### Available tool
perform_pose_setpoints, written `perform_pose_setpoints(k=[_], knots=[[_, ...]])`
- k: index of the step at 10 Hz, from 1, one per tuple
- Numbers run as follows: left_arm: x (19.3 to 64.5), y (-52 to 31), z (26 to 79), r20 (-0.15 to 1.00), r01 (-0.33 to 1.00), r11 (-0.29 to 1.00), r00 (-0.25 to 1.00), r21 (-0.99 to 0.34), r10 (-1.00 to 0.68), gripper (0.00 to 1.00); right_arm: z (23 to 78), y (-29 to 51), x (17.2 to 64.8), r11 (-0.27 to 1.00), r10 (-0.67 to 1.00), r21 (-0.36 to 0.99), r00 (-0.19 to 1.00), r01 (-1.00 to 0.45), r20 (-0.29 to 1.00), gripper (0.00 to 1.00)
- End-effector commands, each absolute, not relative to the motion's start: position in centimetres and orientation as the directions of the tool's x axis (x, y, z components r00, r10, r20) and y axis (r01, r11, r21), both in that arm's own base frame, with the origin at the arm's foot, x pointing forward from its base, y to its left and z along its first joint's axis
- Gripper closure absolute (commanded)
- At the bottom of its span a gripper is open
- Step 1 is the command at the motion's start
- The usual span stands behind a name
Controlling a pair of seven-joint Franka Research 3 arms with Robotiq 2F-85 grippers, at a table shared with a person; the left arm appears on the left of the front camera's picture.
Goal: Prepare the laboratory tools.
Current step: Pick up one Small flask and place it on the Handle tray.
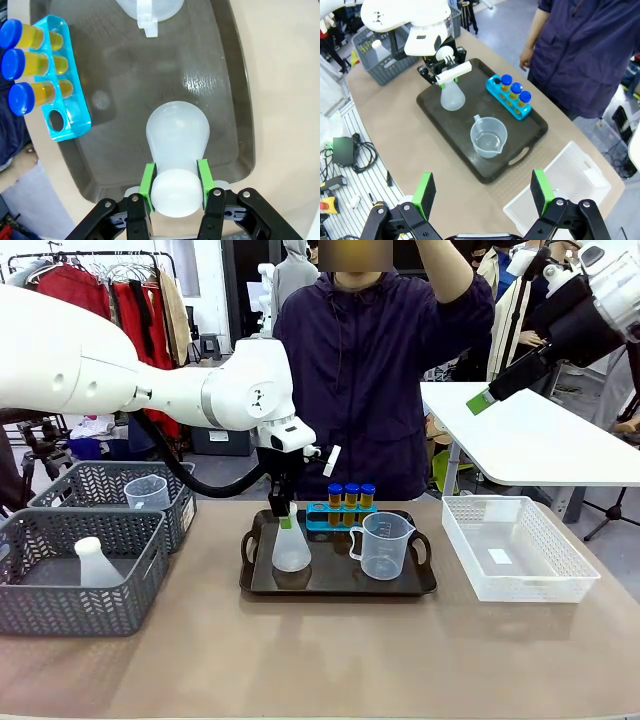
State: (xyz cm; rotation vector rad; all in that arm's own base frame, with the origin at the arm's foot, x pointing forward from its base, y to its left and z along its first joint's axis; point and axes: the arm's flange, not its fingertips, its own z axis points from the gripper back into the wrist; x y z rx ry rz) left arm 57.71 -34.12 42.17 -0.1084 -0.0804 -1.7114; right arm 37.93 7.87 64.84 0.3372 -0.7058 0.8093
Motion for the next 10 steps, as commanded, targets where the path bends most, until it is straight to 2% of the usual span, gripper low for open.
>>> perform_pose_setpoints(k=[1, 3, 4, 9, 10], knots=[[56.63, -33.80, 41.78, 0.098, 0.984, -0.175, -0.176, 0.020, -0.979, 1.00, 64.94, 7.77, 37.97, 0.645, 0.533, 0.027, 0.474, -0.764, 0.701, 0.00], [56.57, -33.84, 41.41, 0.074, 0.982, -0.182, -0.185, 0.043, -0.980, 1.00, 64.94, 7.77, 37.97, 0.645, 0.533, 0.027, 0.474, -0.764, 0.701, 0.00], [56.51, -33.93, 41.39, 0.067, 0.981, -0.188, -0.191, 0.049, -0.979, 0.96, 64.94, 7.77, 37.97, 0.645, 0.533, 0.027, 0.474, -0.764, 0.701, 0.00], [56.24, -34.12, 41.49, 0.067, 0.981, -0.188, -0.191, 0.053, -0.979, 0.02, 64.94, 7.77, 37.97, 0.645, 0.533, 0.027, 0.474, -0.764, 0.701, 0.00], [56.28, -33.87, 42.20, 0.069, 0.980, -0.189, -0.194, 0.065, -0.979, 0.00, 64.94, 7.77, 37.97, 0.645, 0.533, 0.027, 0.474, -0.764, 0.701, 0.00]])
